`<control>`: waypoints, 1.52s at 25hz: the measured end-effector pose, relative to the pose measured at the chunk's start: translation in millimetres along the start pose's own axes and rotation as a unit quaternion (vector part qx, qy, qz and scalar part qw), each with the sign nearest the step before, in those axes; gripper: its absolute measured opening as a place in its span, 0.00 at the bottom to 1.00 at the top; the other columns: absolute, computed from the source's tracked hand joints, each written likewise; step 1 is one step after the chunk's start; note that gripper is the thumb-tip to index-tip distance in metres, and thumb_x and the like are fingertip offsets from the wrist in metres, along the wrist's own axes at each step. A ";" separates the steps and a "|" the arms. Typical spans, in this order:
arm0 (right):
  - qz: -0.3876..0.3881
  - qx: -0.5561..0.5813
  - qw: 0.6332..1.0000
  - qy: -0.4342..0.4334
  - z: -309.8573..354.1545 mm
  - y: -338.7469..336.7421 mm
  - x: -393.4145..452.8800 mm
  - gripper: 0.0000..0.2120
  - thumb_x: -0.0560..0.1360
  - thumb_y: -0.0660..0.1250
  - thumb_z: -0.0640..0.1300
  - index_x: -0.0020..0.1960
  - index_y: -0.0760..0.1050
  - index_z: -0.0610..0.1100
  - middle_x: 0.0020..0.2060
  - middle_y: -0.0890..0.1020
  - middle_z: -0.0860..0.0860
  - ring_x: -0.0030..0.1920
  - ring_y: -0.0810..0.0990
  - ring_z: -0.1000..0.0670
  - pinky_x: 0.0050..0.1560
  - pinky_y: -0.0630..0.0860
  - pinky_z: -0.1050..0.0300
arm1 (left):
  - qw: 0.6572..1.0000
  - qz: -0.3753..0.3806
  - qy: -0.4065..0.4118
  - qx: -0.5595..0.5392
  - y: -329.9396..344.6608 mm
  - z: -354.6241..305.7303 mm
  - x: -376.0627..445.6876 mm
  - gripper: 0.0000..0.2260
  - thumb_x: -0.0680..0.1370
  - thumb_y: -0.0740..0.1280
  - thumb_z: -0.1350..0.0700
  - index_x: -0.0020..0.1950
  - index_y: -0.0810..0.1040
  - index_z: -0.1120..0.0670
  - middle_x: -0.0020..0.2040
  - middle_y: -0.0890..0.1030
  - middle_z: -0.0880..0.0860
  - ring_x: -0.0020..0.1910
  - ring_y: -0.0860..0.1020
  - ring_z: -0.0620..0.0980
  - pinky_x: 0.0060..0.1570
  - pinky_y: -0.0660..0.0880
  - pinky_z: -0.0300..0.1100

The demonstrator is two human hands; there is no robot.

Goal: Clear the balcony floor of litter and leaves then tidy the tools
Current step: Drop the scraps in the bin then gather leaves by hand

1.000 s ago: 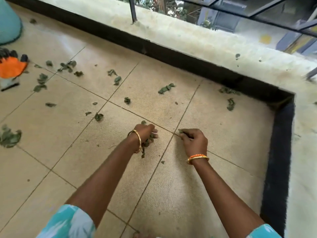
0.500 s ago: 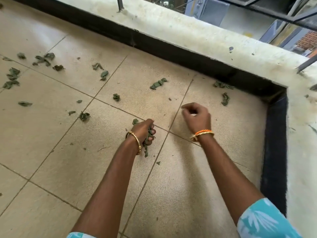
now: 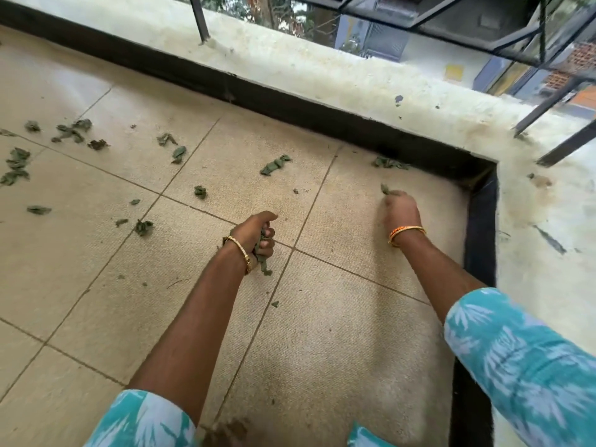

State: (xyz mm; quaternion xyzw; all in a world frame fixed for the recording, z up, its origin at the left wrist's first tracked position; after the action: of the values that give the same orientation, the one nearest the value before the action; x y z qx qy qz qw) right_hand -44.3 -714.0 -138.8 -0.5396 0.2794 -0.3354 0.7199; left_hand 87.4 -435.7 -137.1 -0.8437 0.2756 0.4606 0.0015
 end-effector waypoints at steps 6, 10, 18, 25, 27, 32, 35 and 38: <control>0.042 0.277 0.959 0.031 63.7 -16.4 -35.6 0.06 0.71 0.69 0.33 0.45 0.83 0.42 0.42 0.83 0.48 0.42 0.79 0.53 0.47 0.74 0.63 | 0.998 0.004 -0.014 0.056 1.6 -0.6 -4.6 0.17 0.83 0.55 0.50 0.37 0.69 0.55 0.24 0.65 0.49 0.15 0.60 0.43 0.18 0.54 0.27; 0.231 0.364 0.898 -0.091 165.5 -0.7 -72.0 0.13 0.69 0.69 0.30 0.37 0.79 0.48 0.38 0.84 0.46 0.41 0.83 0.51 0.47 0.81 0.57 | 0.989 0.003 -0.017 0.150 -3.2 -5.1 -7.8 0.20 0.83 0.52 0.47 0.41 0.74 0.57 0.26 0.64 0.49 0.15 0.59 0.43 0.20 0.54 0.27; 0.237 0.371 0.890 -0.124 211.6 0.4 -91.7 0.16 0.71 0.64 0.30 0.52 0.65 0.46 0.44 0.78 0.47 0.36 0.80 0.48 0.38 0.79 0.51 | 0.987 -0.030 0.004 0.160 -21.6 4.7 -4.9 0.17 0.81 0.54 0.46 0.41 0.73 0.55 0.29 0.69 0.51 0.19 0.61 0.45 0.22 0.56 0.30; 0.004 0.175 0.980 0.094 67.5 -9.4 8.2 0.20 0.74 0.64 0.44 0.65 0.67 0.46 0.67 0.65 0.42 0.66 0.65 0.41 0.63 0.66 0.47 | 0.982 -0.056 0.037 0.179 -20.7 0.4 4.6 0.14 0.78 0.59 0.51 0.33 0.68 0.52 0.24 0.67 0.47 0.19 0.60 0.45 0.21 0.56 0.31; 0.010 0.082 0.989 0.120 30.5 -7.8 38.3 0.23 0.74 0.64 0.51 0.67 0.66 0.49 0.68 0.63 0.39 0.68 0.61 0.37 0.66 0.61 0.42 | 0.986 -0.062 0.027 0.152 -23.1 -1.7 7.6 0.15 0.78 0.62 0.49 0.32 0.67 0.51 0.24 0.67 0.46 0.18 0.60 0.44 0.20 0.57 0.30; -0.034 0.061 0.985 0.155 12.4 -5.9 84.2 0.20 0.76 0.63 0.53 0.65 0.70 0.46 0.67 0.62 0.36 0.64 0.64 0.35 0.65 0.64 0.45 | 0.977 -0.091 0.037 0.187 -27.3 -13.9 15.7 0.17 0.75 0.68 0.48 0.31 0.67 0.52 0.23 0.68 0.47 0.18 0.61 0.45 0.20 0.58 0.31; -0.093 0.076 0.980 0.157 22.9 -7.0 87.8 0.15 0.78 0.56 0.36 0.62 0.73 0.38 0.65 0.67 0.37 0.63 0.66 0.38 0.60 0.67 0.50 | 0.984 -0.097 0.042 0.141 -34.4 -16.8 20.9 0.17 0.75 0.69 0.51 0.31 0.66 0.53 0.25 0.69 0.50 0.17 0.61 0.44 0.19 0.57 0.31; -0.145 0.097 0.971 0.162 16.5 -8.3 84.4 0.15 0.78 0.54 0.32 0.59 0.76 0.35 0.62 0.71 0.39 0.61 0.68 0.42 0.53 0.67 0.59 | 0.994 -0.077 0.035 0.074 -37.3 -13.1 24.5 0.12 0.77 0.65 0.56 0.34 0.67 0.54 0.29 0.72 0.52 0.16 0.61 0.44 0.19 0.57 0.30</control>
State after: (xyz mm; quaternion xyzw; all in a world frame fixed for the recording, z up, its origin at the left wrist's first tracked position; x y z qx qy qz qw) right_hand 19.0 -772.1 -129.9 -0.4407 0.2776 -0.5443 0.6576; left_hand 125.4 -418.8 -158.0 -0.8757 0.2433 0.4074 0.0895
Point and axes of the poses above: each hand's wrist, its own x-axis towards the middle knuckle, its own y-axis out of the palm, z = x × y, the point moved 8 cm from there along x, towards the middle knuckle
